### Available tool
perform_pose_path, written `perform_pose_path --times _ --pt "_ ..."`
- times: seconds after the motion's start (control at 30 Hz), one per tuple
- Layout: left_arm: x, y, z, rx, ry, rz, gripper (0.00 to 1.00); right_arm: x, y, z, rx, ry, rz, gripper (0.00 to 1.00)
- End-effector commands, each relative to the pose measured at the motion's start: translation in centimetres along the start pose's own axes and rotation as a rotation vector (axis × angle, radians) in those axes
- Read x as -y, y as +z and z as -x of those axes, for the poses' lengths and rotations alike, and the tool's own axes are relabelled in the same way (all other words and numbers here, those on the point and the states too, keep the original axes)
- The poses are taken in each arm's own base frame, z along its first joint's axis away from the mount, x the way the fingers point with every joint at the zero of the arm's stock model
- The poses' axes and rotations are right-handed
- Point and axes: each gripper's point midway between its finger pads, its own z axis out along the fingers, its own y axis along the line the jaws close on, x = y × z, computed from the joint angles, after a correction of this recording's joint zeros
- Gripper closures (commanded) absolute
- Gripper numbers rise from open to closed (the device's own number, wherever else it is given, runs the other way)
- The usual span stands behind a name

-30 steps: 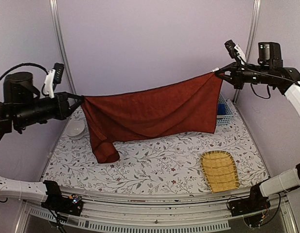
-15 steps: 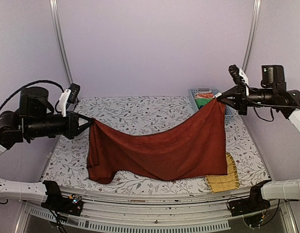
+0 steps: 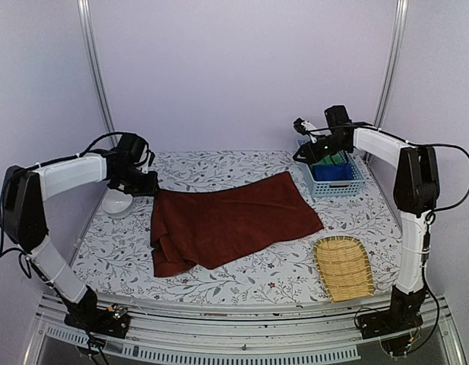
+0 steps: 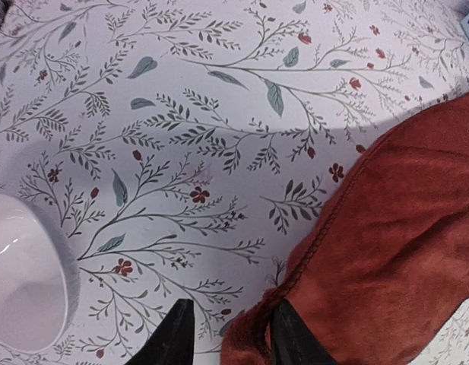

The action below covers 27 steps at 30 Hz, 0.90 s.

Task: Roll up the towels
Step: Flatten out the towel at the center of the board.

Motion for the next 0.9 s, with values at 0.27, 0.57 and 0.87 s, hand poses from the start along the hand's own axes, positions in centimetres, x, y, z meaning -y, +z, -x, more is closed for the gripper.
perform_pose_path --times 0.27,0.57,0.87 --pt "3.4 -5.7 -2.5 0.045 0.033 -0.107 0.55 -5.0 -6.3 -2.1 0.005 -0.062 0.045 0.48" --pt "4.5 -6.7 -8.7 -0.067 -0.038 -0.193 0.58 -8.2 -3.6 -11.1 -0.248 -0.13 0.144 0.63" --pt "6.0 -4.1 -18.5 -0.39 -0.074 -0.207 0.62 -7.8 -0.7 -15.4 -0.378 -0.129 0.145 0.69"
